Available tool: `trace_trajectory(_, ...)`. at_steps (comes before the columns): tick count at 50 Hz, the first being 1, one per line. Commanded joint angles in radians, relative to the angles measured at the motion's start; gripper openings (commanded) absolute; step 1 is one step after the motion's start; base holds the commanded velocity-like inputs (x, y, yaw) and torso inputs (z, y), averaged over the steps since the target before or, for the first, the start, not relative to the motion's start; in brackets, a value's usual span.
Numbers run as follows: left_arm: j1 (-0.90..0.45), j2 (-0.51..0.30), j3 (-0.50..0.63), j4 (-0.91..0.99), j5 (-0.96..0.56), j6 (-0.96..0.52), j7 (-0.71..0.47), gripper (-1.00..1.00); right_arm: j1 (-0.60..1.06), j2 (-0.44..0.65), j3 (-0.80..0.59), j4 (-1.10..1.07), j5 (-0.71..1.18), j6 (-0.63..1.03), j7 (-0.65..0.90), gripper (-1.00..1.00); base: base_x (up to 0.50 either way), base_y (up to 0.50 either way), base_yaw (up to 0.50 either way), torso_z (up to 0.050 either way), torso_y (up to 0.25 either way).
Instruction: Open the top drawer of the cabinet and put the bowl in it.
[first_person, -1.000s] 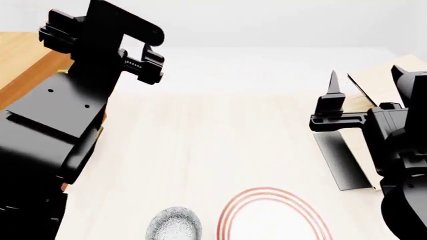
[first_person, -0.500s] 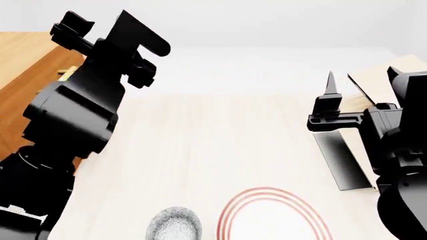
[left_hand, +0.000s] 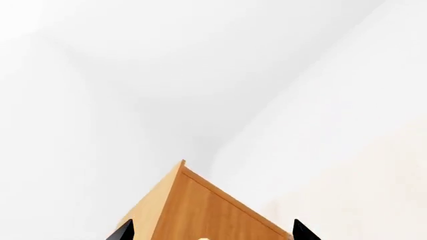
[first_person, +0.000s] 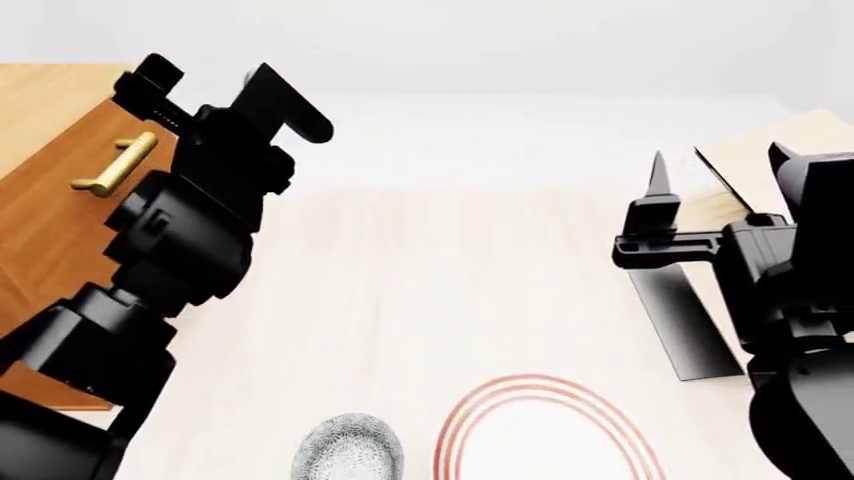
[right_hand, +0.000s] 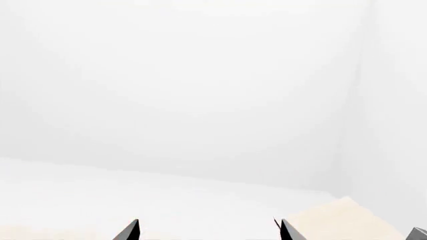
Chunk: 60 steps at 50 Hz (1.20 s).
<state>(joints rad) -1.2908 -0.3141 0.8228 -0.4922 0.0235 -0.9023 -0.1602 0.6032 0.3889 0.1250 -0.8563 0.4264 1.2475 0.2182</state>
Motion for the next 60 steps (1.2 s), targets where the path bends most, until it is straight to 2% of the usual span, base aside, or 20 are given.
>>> trace_trajectory(1, -0.01, 0.02, 0.024, -0.141, 0.021, 0.047, -0.02, 1.0, -0.015, -0.001, -0.011, 0.017, -0.002, -0.025, 0.002, 1.0, 0.0, 0.0, 0.0, 0.0, 0.0)
trace_trajectory(26, -0.017, 0.033, 0.032, -0.33, 0.024, 0.143, -0.031, 1.0, -0.018, -0.008, -0.025, 0.037, 0.006, -0.038, 0.012, 1.0, 0.0, 0.0, 0.0, 0.0, 0.0)
trace_trajectory(40, -0.056, 0.064, 0.021, -0.521, 0.019, 0.235, -0.049, 1.0, -0.01, -0.007, -0.04, 0.056, 0.006, -0.046, 0.018, 1.0, 0.0, 0.0, 0.0, 0.0, 0.0)
trace_trajectory(60, -0.088, 0.075, 0.004, -0.638, 0.011, 0.284, -0.072, 1.0, -0.018, -0.005, -0.039, 0.053, 0.016, -0.05, 0.024, 1.0, 0.0, 0.0, 0.0, 0.0, 0.0)
